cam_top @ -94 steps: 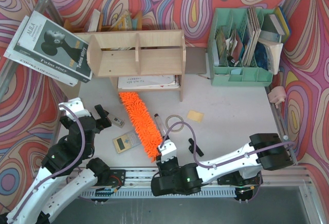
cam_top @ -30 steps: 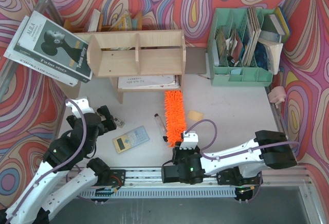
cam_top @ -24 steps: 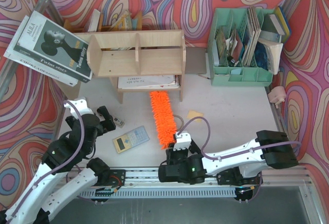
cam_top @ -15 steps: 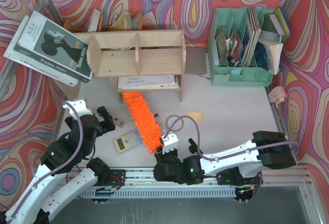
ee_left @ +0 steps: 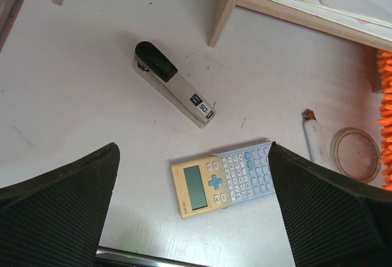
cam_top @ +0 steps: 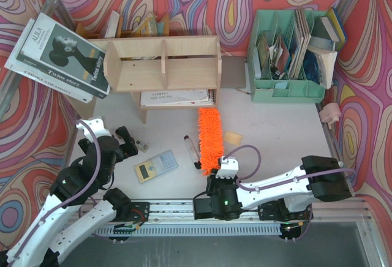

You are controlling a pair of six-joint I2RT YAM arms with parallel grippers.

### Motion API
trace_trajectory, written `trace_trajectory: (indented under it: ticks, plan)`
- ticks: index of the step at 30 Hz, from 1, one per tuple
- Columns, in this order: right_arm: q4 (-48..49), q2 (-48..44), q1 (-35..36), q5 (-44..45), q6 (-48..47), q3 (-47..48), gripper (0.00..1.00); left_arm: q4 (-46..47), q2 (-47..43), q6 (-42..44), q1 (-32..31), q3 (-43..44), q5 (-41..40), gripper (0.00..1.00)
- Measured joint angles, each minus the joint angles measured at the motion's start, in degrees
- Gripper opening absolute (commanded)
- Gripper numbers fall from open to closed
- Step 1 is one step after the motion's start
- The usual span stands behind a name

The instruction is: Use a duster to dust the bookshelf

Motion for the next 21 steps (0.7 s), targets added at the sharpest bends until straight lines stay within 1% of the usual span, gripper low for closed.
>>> trace_trajectory:
  ticks: [2,4,8,12,16,21]
  plan:
    - [-4.98,0.66,0.04,0.61,5.07,0.11,0.0,0.02,0.0,0.0,0.0,-0.02,0.0,0.98]
    - [-6.16,1.33,0.2,0.79,6.05,0.7,0.0,0.02,0.07,-0.02,0.02,-0.02,0.0,0.98]
    - [-2.21,1.4,-1.68,-1.44,1.86,0.94,0.0,0.02,0.44,-0.17,0.0,-0.02,-0.02,0.98]
    - [2.14,1.01,-5.05,-5.88,-2.43,0.04,0.0,0.02,0.59,-0.31,0.0,-0.02,-0.02,0.98]
    - [2.36,1.03,-6.78,-9.94,-3.43,0.37,0.0,0.02,0.59,-0.39,0.02,-0.02,-0.07,0.98]
    - [2.32,1.03,-7.98,-12.39,-4.37,1.66,0.0,0.02,0.59,-0.42,0.02,-0.02,-0.26,0.98]
